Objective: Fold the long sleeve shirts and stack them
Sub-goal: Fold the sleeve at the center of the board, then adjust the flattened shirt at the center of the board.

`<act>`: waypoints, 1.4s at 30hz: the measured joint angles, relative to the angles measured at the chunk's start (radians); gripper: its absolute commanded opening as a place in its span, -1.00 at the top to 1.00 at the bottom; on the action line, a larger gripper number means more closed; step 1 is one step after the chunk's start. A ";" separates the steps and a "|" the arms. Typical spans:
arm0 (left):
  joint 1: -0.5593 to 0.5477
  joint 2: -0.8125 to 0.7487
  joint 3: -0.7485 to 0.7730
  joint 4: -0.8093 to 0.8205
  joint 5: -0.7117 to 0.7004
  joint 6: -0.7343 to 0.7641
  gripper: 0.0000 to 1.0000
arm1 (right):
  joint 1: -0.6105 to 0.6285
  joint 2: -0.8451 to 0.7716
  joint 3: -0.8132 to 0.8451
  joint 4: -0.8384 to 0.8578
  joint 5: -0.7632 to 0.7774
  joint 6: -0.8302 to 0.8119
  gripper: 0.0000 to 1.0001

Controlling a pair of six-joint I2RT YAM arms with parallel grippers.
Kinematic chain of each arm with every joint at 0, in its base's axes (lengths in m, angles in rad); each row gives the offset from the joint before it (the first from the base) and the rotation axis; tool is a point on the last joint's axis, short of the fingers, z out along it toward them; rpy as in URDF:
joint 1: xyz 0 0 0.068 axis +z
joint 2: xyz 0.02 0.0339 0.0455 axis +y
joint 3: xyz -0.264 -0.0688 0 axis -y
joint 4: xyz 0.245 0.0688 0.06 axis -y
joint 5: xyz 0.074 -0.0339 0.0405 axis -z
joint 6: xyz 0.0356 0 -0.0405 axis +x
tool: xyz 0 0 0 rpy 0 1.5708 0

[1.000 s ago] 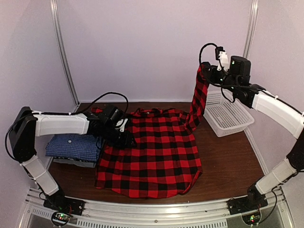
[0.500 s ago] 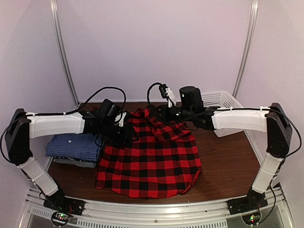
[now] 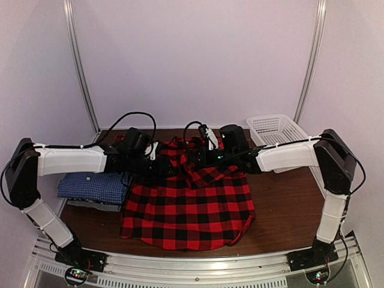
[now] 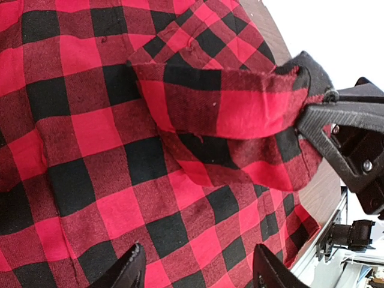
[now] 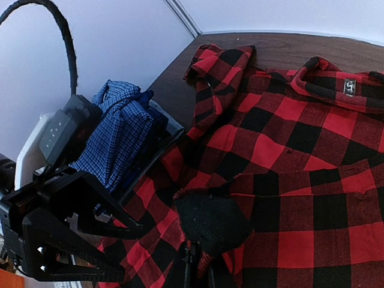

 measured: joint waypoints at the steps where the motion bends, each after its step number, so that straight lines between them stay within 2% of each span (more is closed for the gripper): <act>1: 0.000 0.000 -0.002 0.004 0.000 -0.003 -0.28 | 0.003 0.001 0.000 0.008 -0.005 0.006 0.48; 2: 0.000 0.000 -0.005 0.009 -0.002 -0.007 -0.29 | 0.005 0.003 0.000 0.011 -0.010 0.011 0.29; 5: 0.000 -0.003 -0.024 0.024 -0.010 -0.018 -0.38 | 0.018 0.008 0.001 0.013 -0.027 0.017 -0.12; 7: 0.000 -0.010 -0.045 0.028 -0.015 -0.026 -0.41 | 0.030 0.009 0.001 0.006 -0.036 0.017 -0.30; 8: 0.000 -0.016 -0.056 0.029 -0.017 -0.030 -0.42 | 0.033 0.009 0.000 0.006 -0.036 0.019 -0.33; 16: 0.000 -0.074 -0.151 0.052 -0.034 -0.067 -0.47 | 0.035 -0.060 -0.029 -0.078 0.005 0.009 -0.39; 23: 0.000 -0.061 -0.170 0.039 -0.066 -0.083 -0.41 | 0.024 -0.175 -0.109 -0.153 0.087 -0.013 -0.39; 34: 0.000 -0.011 -0.206 0.000 -0.112 -0.104 0.11 | 0.021 -0.359 -0.317 -0.248 0.165 -0.008 -0.38; 42: 0.000 0.025 -0.208 0.001 -0.123 -0.105 0.23 | 0.022 -0.478 -0.483 -0.299 0.173 0.041 -0.34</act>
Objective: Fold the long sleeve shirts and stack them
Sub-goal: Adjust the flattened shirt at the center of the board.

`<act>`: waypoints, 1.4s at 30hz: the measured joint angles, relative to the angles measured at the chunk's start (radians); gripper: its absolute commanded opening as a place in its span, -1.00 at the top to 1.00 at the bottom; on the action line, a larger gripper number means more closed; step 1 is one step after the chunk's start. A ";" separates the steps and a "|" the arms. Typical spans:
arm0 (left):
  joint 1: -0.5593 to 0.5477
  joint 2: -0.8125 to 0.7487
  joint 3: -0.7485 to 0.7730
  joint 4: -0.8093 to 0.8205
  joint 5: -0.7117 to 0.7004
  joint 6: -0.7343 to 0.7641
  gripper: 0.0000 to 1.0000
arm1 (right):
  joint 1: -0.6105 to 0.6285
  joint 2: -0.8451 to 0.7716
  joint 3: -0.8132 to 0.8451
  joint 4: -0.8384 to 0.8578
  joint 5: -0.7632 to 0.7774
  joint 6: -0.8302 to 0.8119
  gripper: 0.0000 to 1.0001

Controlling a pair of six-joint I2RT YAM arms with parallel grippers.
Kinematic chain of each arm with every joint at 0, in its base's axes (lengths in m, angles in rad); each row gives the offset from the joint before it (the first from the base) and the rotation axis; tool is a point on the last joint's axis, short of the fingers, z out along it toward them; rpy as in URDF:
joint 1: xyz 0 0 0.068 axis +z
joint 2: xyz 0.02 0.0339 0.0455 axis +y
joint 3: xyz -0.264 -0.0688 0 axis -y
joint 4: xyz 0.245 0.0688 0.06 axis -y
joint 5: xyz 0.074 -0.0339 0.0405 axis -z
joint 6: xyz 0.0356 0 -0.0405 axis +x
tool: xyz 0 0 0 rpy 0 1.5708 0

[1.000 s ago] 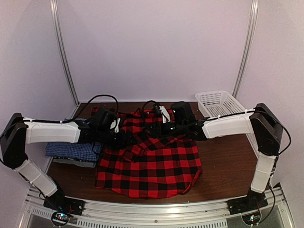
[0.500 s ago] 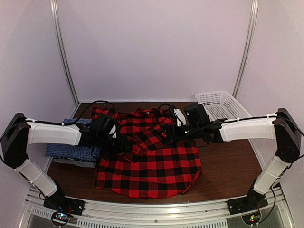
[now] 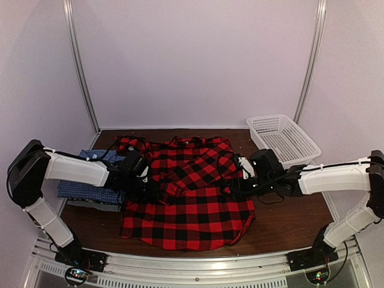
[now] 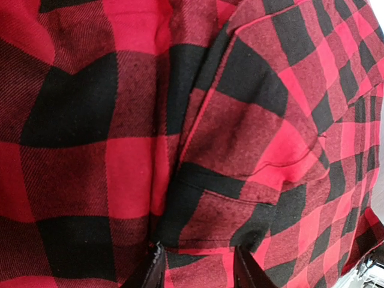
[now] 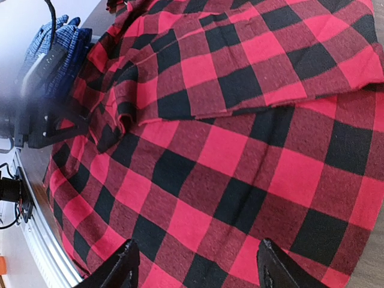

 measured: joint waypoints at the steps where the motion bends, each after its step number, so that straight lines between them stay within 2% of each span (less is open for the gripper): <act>1: 0.000 0.004 0.000 -0.001 -0.004 0.000 0.24 | 0.000 -0.013 -0.016 -0.009 0.001 0.004 -0.34; 14: 0.000 0.027 0.000 -0.009 -0.045 0.004 0.17 | 0.005 -0.111 -0.132 -0.087 0.014 0.034 -0.33; 27: 0.000 0.058 0.020 -0.001 -0.044 0.020 0.68 | 0.005 -0.192 -0.200 -0.119 0.030 0.061 -0.33; 31: 0.000 0.058 0.023 -0.010 -0.044 0.027 0.74 | 0.005 -0.201 -0.204 -0.130 0.031 0.067 -0.34; 37: 0.000 0.057 0.054 -0.041 -0.045 0.041 0.67 | 0.005 -0.209 -0.209 -0.137 0.031 0.071 -0.33; 42: 0.000 0.056 0.076 -0.062 -0.050 0.053 0.38 | 0.005 -0.211 -0.224 -0.140 0.031 0.071 -0.34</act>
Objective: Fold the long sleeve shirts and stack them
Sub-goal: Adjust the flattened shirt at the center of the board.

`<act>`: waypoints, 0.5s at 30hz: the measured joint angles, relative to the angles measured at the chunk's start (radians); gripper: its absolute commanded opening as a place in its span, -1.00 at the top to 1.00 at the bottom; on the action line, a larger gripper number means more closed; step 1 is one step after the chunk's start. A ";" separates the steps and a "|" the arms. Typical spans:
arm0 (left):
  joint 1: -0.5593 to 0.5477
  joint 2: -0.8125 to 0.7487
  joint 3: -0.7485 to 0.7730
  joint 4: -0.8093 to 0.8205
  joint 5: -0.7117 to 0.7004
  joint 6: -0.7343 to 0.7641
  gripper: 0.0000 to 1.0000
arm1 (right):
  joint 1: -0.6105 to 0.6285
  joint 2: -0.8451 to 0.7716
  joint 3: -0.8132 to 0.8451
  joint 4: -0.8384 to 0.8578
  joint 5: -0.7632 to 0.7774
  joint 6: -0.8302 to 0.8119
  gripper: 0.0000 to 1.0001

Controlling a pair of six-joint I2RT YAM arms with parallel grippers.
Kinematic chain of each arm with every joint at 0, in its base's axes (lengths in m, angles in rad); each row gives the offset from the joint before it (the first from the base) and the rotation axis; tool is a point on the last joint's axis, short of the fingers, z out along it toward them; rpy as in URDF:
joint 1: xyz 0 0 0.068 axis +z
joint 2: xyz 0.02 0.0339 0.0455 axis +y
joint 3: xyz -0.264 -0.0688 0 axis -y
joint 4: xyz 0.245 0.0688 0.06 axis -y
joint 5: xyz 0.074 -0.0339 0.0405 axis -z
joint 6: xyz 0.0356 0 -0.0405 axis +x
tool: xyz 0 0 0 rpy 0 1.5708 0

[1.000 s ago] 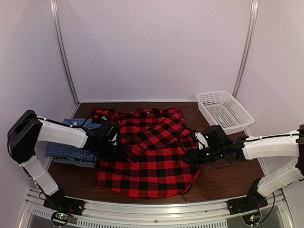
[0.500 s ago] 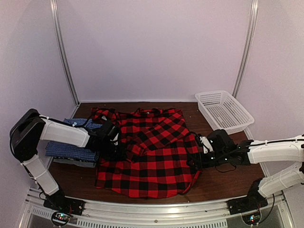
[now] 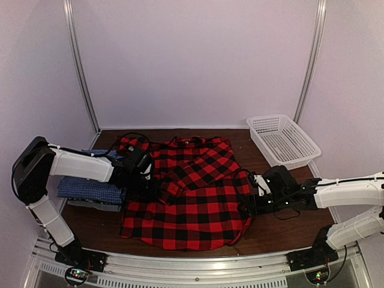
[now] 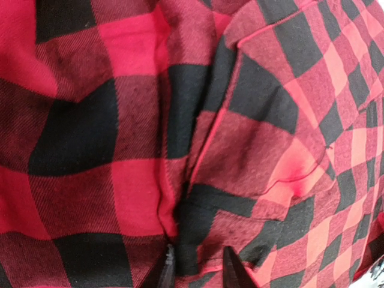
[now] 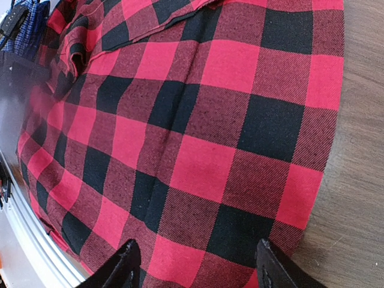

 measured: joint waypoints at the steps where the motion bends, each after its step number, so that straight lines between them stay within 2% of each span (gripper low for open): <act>1: 0.000 0.000 0.003 -0.002 0.000 0.002 0.37 | 0.000 0.000 0.000 0.000 0.000 0.000 -0.34; 10: 0.000 0.000 0.007 -0.003 -0.004 0.005 0.45 | 0.000 0.000 -0.014 0.002 0.000 0.001 -0.34; 15: 0.000 0.007 0.008 -0.004 -0.005 0.009 0.69 | 0.000 0.000 -0.016 0.005 0.000 0.003 -0.35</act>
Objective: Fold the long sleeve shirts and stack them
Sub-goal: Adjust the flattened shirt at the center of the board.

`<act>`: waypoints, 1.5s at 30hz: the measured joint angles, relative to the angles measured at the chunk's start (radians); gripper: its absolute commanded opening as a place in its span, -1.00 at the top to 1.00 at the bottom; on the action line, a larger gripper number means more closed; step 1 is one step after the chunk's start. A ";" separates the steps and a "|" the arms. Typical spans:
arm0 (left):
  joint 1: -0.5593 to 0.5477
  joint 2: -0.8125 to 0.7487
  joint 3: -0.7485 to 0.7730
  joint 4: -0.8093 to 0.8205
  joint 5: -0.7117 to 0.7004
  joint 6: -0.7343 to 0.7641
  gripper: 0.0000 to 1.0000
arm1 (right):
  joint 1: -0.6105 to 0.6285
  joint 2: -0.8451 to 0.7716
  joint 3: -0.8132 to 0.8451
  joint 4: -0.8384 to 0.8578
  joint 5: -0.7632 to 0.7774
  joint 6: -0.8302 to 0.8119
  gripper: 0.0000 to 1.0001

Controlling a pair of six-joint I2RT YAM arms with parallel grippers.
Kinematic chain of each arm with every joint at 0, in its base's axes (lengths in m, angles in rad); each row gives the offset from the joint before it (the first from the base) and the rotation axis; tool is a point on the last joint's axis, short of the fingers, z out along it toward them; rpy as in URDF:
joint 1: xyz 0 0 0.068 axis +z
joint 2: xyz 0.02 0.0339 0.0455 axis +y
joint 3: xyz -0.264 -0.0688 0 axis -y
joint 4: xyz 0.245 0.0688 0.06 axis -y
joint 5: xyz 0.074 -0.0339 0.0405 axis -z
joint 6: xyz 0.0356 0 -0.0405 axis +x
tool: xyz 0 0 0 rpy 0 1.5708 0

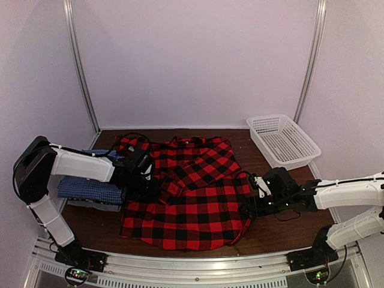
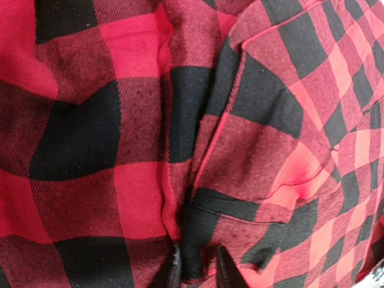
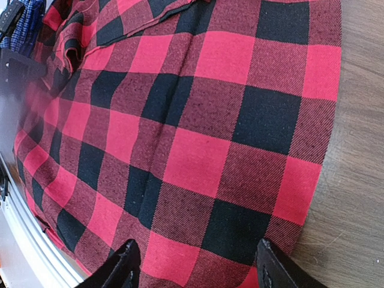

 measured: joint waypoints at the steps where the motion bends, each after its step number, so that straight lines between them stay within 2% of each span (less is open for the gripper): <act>1: 0.000 0.004 0.001 0.000 0.000 0.003 0.77 | 0.000 0.000 -0.002 0.000 0.000 0.000 -0.35; 5: 0.000 0.011 0.007 -0.008 0.001 0.010 1.00 | 0.000 0.000 -0.011 -0.003 0.000 0.001 -0.36; 15: 0.000 -0.001 0.165 -0.058 0.002 0.060 1.00 | 0.011 -0.077 -0.039 -0.063 0.000 0.029 -0.32; 22: 0.000 -0.001 0.266 -0.084 0.012 0.096 1.00 | 0.070 -0.108 -0.084 -0.128 0.000 0.084 0.00; 25: 0.000 -0.002 0.275 -0.102 0.013 0.102 0.99 | 0.092 -0.122 -0.096 -0.158 0.002 0.104 0.23; 27: 0.000 -0.001 0.273 -0.112 0.017 0.105 0.78 | 0.101 -0.136 -0.103 -0.174 0.006 0.122 0.38; 30: 0.000 -0.001 0.262 -0.118 0.027 0.121 0.19 | 0.106 -0.156 -0.111 -0.193 0.008 0.136 0.59; 32: 0.000 -0.002 0.232 -0.117 0.033 0.114 -0.01 | 0.107 -0.167 -0.112 -0.204 0.009 0.148 0.73; 37: 0.000 -0.039 0.142 -0.154 0.012 0.114 -0.31 | 0.110 -0.183 -0.113 -0.217 0.013 0.156 1.00; 45: 0.001 -0.209 -0.007 -0.177 -0.031 0.087 -0.38 | 0.114 -0.222 -0.113 -0.241 0.037 0.163 1.00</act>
